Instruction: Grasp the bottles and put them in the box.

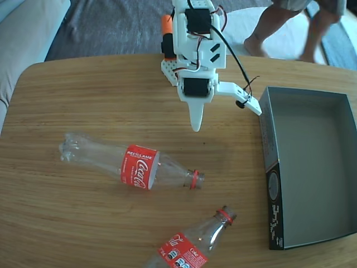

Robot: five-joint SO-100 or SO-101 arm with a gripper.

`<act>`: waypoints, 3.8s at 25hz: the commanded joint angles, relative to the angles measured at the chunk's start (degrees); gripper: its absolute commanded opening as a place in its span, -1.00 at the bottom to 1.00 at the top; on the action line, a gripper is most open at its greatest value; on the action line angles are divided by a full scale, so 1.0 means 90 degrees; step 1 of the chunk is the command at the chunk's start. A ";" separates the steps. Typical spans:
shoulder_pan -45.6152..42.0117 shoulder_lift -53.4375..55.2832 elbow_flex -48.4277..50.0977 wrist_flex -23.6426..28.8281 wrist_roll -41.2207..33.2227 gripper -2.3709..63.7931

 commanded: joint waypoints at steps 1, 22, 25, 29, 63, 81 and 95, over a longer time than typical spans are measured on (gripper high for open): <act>-0.0020 0.0059 -0.0068 -0.0049 0.0049 -0.93; -0.0029 0.0059 -0.0068 -0.0049 0.0039 -0.93; -0.0049 0.0059 -0.0068 -0.0049 -0.0010 -0.91; -0.0039 0.0059 -0.0068 -0.0049 0.0000 -0.93; 0.1348 -0.4424 -0.5938 0.2070 -0.0020 -0.91; 0.1348 -0.6533 -0.8770 0.2910 -0.1533 -0.90; 0.2568 -0.6670 -0.9004 0.4229 -0.4658 0.49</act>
